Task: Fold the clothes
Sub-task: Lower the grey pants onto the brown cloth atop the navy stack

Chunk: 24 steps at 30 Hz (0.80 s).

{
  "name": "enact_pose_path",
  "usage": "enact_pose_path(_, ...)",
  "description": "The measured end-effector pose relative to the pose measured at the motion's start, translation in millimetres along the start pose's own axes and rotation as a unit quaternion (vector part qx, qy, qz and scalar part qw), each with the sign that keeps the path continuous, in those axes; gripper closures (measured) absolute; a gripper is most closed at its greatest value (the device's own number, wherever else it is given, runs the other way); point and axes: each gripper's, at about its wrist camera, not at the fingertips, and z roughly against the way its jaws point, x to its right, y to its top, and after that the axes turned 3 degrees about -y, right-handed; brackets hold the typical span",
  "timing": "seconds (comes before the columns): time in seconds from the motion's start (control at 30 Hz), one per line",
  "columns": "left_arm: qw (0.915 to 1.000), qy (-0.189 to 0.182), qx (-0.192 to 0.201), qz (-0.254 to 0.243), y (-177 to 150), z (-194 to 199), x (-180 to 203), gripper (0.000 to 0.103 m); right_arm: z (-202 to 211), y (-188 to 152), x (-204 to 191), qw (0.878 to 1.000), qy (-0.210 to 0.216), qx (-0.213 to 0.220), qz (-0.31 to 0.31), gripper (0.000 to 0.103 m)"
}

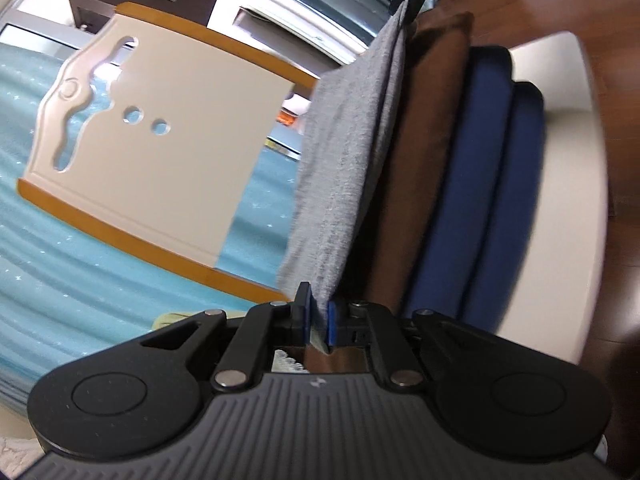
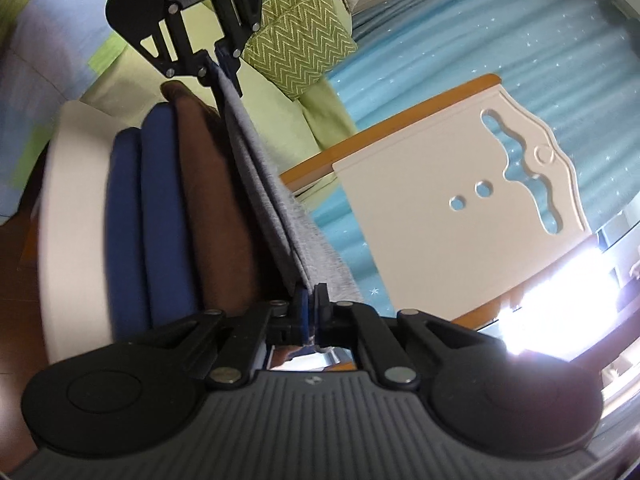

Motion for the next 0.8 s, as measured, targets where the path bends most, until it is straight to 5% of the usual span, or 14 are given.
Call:
enact_pose_path(0.43, 0.9995, 0.019, -0.013, -0.023, -49, -25, -21, 0.094, -2, 3, -17, 1.000, 0.016, -0.012, 0.008, 0.103)
enact_pose_path(0.57, 0.9979, 0.063, -0.004, -0.018, -42, -28, -28, 0.094, 0, 3, -15, 1.000, 0.007, -0.010, 0.006, 0.103)
enact_pose_path(0.8, 0.9982, 0.030, -0.030, -0.043, -71, -35, -22, 0.094, -7, 3, -26, 1.000, 0.012, -0.016, 0.019, 0.102)
